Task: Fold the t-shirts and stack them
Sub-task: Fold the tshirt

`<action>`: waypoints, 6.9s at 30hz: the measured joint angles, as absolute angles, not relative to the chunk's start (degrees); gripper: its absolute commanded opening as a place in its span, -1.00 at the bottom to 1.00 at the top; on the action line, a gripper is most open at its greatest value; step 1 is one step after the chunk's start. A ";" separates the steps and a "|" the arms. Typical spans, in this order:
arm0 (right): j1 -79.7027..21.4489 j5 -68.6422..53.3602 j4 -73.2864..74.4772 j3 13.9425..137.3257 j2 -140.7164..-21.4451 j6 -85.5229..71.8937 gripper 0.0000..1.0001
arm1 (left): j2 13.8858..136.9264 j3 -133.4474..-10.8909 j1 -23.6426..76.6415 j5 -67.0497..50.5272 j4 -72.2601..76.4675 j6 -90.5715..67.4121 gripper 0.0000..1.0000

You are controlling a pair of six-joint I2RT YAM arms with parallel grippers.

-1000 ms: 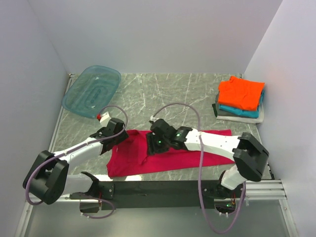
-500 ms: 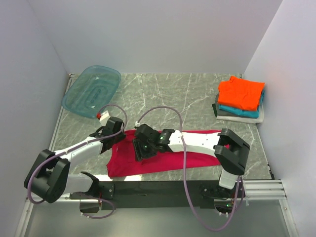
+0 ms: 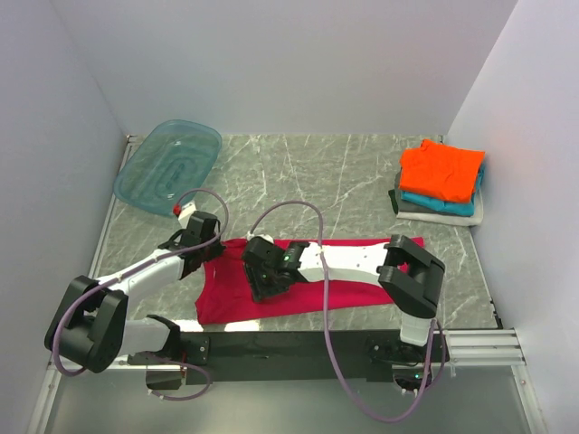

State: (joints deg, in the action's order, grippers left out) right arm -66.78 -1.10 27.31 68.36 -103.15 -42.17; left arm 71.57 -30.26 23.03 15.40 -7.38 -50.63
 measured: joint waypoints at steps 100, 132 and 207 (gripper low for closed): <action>-71.88 6.70 26.09 86.30 -119.31 -30.37 -0.14 | 69.19 -33.95 12.19 4.47 -15.53 -41.23 0.10; -75.88 1.80 27.14 84.07 -112.51 -31.46 -1.00 | 69.08 -33.98 12.16 6.79 -15.92 -41.28 0.15; -41.98 -0.14 38.76 52.58 -85.38 -32.64 0.00 | 122.58 -100.25 18.11 8.51 -18.79 -34.83 0.20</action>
